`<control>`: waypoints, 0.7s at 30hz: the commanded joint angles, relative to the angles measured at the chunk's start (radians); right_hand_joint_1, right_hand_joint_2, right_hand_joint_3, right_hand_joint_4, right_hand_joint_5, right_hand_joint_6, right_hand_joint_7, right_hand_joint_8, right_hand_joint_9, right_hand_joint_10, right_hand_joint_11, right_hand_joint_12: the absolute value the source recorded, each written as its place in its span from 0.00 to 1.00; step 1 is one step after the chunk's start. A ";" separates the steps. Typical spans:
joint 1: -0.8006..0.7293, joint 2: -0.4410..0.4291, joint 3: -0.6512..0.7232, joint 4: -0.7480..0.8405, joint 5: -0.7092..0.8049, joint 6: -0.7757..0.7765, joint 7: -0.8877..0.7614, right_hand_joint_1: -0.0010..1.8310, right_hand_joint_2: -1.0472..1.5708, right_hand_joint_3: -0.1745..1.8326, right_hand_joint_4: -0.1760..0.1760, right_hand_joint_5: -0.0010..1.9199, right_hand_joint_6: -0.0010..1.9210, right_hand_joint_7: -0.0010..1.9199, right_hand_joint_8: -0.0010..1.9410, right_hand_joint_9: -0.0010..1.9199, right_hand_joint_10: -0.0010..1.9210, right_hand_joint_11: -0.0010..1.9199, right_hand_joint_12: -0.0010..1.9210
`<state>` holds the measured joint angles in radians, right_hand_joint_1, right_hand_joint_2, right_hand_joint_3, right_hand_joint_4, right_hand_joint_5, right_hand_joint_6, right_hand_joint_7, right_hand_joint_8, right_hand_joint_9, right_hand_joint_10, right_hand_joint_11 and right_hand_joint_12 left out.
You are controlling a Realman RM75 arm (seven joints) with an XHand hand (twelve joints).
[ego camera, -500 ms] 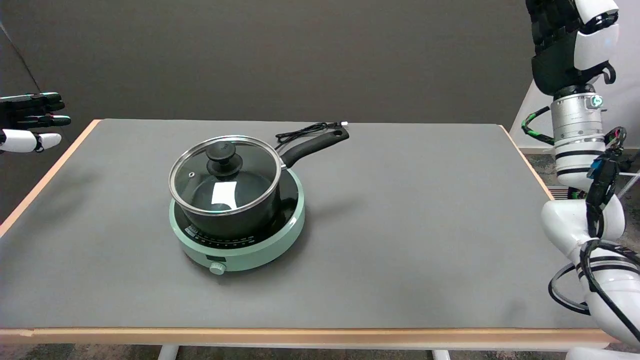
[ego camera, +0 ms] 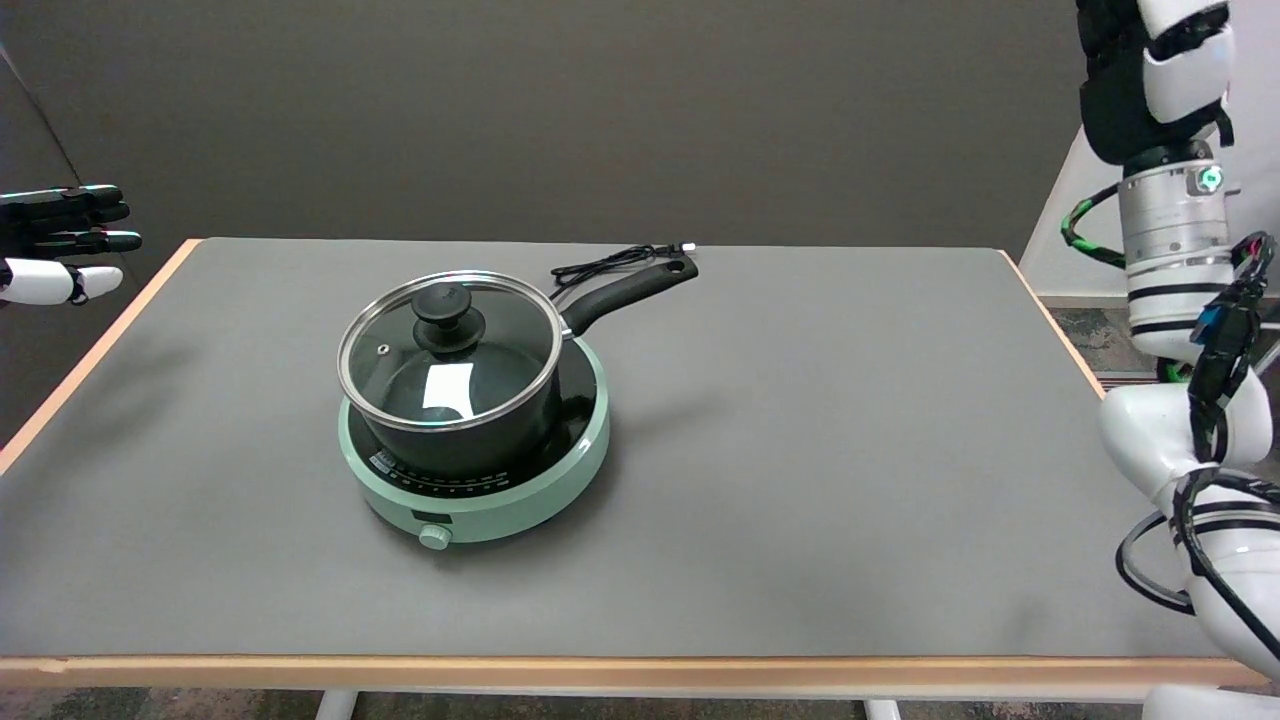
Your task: Pick up the pot lid.
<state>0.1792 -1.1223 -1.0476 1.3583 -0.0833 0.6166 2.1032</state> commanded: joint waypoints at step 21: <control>0.616 -0.038 -0.806 -0.006 -0.968 -0.351 -0.115 0.32 0.62 0.50 0.64 0.25 0.11 0.29 0.10 0.28 0.17 0.17 0.33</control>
<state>0.3737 -1.0739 -1.3837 1.5341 -0.6343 0.4034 2.0134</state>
